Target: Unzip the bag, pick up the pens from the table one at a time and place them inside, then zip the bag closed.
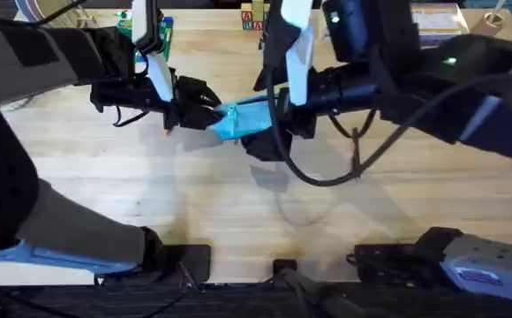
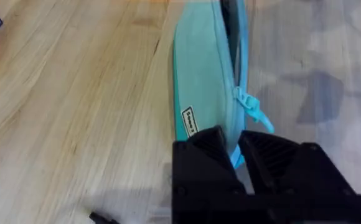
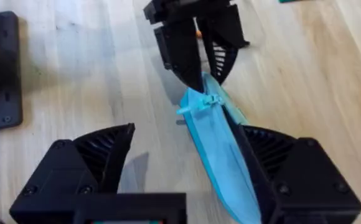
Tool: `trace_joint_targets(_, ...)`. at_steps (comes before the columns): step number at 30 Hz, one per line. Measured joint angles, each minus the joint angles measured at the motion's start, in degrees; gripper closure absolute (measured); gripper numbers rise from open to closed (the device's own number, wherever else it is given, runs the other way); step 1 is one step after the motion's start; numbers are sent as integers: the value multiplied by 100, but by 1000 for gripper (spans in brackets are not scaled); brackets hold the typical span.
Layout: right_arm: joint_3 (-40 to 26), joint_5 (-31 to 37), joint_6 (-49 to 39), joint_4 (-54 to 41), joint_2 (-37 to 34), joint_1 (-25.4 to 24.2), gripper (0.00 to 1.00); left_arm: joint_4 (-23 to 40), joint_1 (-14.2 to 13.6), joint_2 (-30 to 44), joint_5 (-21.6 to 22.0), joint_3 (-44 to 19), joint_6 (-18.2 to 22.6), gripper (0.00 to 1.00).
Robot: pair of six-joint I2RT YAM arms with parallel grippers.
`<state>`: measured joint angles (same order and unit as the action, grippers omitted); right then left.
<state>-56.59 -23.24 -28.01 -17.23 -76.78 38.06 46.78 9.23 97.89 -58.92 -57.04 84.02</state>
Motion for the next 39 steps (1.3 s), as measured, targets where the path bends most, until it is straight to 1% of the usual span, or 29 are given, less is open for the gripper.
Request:
trace_joint_targets(3,0,237,17,-173,245,0,3,5,0,0,2,0,4,758)
trace_joint_targets(5,1,389,17,-288,392,0,4,16,0,0,4,0,3,680)
trace_joint_targets(7,0,539,17,-389,499,0,4,16,0,0,4,0,5,634)
trace_joint_targets(8,1,633,17,-439,555,0,4,16,0,0,6,0,10,592)
trace_joint_targets(9,-1,734,17,-487,604,0,4,15,0,0,6,0,10,530)
trace_joint_targets(10,1,841,18,-535,654,0,4,14,0,0,6,0,16,411)
trace_joint_targets(11,1,956,18,-585,696,0,4,19,0,0,7,0,5,313)
trace_joint_targets(12,1,1056,17,-625,728,0,4,18,0,0,7,-1,3,237)
trace_joint_targets(14,-1,1261,17,-735,785,0,4,16,0,0,7,-2,3,123)
trace_joint_targets(16,0,1466,18,-867,833,0,4,18,0,0,7,-2,1,33)
trace_joint_targets(18,1,1636,17,-1017,878,0,4,18,0,0,7,-2,2,9)
trace_joint_targets(24,1,1911,17,-1444,1075,0,5,18,0,0,7,-2,1,8)
trace_joint_targets(29,0,1960,19,-1693,1274,0,5,25,0,0,7,-2,3,8)
trace_joint_targets(39,1,2006,17,-2104,1736,0,3,358,0,-9,7,-82,1,6)
